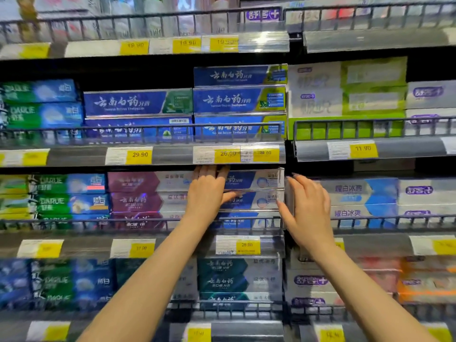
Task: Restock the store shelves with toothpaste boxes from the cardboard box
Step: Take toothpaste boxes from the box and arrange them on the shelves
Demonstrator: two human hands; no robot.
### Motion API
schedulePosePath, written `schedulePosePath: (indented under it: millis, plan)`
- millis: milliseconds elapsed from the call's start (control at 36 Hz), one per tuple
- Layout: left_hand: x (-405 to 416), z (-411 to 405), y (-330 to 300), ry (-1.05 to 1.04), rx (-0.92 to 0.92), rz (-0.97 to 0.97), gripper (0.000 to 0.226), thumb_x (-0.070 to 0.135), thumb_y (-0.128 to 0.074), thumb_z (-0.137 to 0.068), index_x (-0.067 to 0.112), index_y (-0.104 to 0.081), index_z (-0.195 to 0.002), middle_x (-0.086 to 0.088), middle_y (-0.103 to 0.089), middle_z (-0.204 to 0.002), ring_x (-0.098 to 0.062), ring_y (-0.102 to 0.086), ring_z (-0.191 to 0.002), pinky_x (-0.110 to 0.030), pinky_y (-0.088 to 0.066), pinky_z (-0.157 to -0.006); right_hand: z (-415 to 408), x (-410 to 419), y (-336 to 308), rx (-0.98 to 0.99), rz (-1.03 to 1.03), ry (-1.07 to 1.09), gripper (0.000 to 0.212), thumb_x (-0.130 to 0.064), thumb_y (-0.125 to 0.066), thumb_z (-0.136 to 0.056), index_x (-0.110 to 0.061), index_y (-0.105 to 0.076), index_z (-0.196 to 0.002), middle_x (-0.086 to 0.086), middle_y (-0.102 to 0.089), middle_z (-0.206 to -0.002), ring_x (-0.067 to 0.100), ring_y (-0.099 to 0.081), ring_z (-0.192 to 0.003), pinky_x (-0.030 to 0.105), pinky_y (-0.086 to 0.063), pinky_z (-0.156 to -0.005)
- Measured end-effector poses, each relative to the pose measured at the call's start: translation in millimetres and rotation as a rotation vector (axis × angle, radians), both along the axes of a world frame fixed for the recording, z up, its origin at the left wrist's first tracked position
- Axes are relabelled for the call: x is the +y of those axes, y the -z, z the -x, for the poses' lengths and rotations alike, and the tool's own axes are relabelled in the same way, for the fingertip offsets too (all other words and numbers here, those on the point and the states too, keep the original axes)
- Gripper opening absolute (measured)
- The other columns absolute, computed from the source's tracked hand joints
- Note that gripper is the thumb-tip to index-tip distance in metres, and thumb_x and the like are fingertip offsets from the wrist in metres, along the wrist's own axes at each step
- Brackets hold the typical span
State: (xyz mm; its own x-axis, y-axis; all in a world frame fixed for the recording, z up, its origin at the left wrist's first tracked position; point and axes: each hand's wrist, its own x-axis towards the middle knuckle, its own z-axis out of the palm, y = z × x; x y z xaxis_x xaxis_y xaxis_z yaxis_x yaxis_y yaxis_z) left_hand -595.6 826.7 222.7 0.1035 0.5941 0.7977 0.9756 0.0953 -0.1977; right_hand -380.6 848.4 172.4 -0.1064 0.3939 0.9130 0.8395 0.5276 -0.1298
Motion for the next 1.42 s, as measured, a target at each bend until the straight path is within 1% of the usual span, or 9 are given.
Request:
schedulePosePath:
  millis: [139,278,389,556,778,972,1139,1306,1417]
  plan:
    - [7.0,3.0,3.4,0.045,0.018,-0.023,0.073,0.056,-0.072,-0.066,0.007,-0.060,-0.119,-0.017,-0.066,-0.086,-0.036,-0.064,-0.076,-0.040,-0.053,-0.057,0.7,0.6,-1.2,-0.023,0.008,0.000,0.060,-0.045,-0.038,-0.086,-0.008,-0.046,-0.133,0.010,-0.047,-0.134,0.023,-0.034,-0.123,0.048,-0.028,-0.104]
    - [2.8,-1.3,5.7,0.041,0.007,-0.130,0.077,0.074,-0.042,-0.069,0.007,-0.067,-0.099,-0.005,-0.064,-0.072,-0.024,-0.064,-0.067,-0.031,-0.052,-0.057,0.2,2.6,-0.6,-0.033,0.013,0.013,0.060,-0.045,-0.039,-0.086,-0.009,-0.045,-0.134,0.009,-0.046,-0.136,0.022,-0.033,-0.125,0.046,-0.025,-0.107]
    - [1.8,4.1,22.6,0.185,0.023,-0.207,0.081,0.070,-0.036,-0.079,0.004,-0.048,-0.125,-0.008,-0.059,-0.105,-0.026,-0.055,-0.096,-0.043,-0.045,-0.093,3.1,-5.6,0.4,-0.023,-0.048,-0.028,0.052,-0.039,-0.044,-0.086,-0.009,-0.049,-0.128,0.010,-0.048,-0.133,0.024,-0.036,-0.123,0.041,-0.022,-0.105]
    - [-22.9,32.0,46.4,0.373,0.060,-0.214,0.074,0.059,-0.043,-0.085,0.005,-0.037,-0.135,-0.013,-0.050,-0.133,-0.024,-0.038,-0.127,-0.045,-0.014,-0.115,31.6,-23.4,10.6,-0.132,-0.142,-0.125,0.041,-0.034,-0.047,-0.085,-0.013,-0.055,-0.119,0.005,-0.051,-0.126,0.022,-0.043,-0.116,0.034,-0.028,-0.093]
    - [-69.2,90.5,59.1,0.210,-0.097,-0.157,0.071,0.059,-0.029,-0.093,0.002,-0.044,-0.133,-0.013,-0.050,-0.134,-0.023,-0.038,-0.127,-0.039,-0.014,-0.114,95.2,-35.4,8.2,-0.207,-0.131,-0.288,0.044,-0.036,-0.044,-0.087,-0.012,-0.056,-0.122,0.005,-0.053,-0.128,0.021,-0.041,-0.118,0.035,-0.027,-0.094]
    - [-73.0,142.2,51.0,0.052,-0.130,-0.137,0.063,0.046,-0.036,-0.093,0.001,-0.040,-0.137,-0.016,-0.048,-0.135,-0.025,-0.035,-0.128,-0.042,-0.019,-0.114,129.4,-38.6,18.9,-0.396,-0.080,-0.208,0.057,-0.040,-0.036,-0.090,-0.012,-0.042,-0.139,0.005,-0.044,-0.142,0.021,-0.034,-0.130,0.041,-0.023,-0.106]
    - [-53.5,148.8,33.7,0.029,-0.018,-0.178,0.053,0.040,-0.032,-0.093,0.011,-0.039,-0.137,-0.015,-0.047,-0.133,-0.031,-0.040,-0.124,-0.048,-0.020,-0.108,145.4,-34.7,32.4,-0.319,-0.055,-0.099,0.053,-0.039,-0.035,-0.088,-0.015,-0.047,-0.134,0.007,-0.058,-0.102,0.022,-0.041,-0.093,0.034,-0.027,-0.079]
    - [-30.7,152.6,47.1,0.018,0.039,0.002,0.054,0.052,-0.023,-0.092,0.033,-0.021,-0.143,-0.012,-0.053,-0.130,-0.035,-0.049,-0.113,-0.053,-0.042,-0.091,160.7,-34.4,31.3,-0.278,-0.066,0.004,0.058,-0.039,-0.036,-0.087,-0.014,-0.043,-0.138,0.004,-0.054,-0.096,0.020,-0.038,-0.086,0.033,-0.025,-0.073]
    - [-21.9,157.0,48.3,0.087,0.082,-0.013,0.054,0.054,-0.018,-0.095,0.033,-0.017,-0.145,-0.013,-0.035,-0.148,-0.033,-0.031,-0.134,-0.059,-0.020,-0.106,167.3,-32.2,30.5,-0.261,-0.067,0.048,0.057,-0.038,-0.036,-0.087,-0.013,-0.043,-0.138,0.005,-0.055,-0.098,0.021,-0.040,-0.089,0.034,-0.026,-0.075]
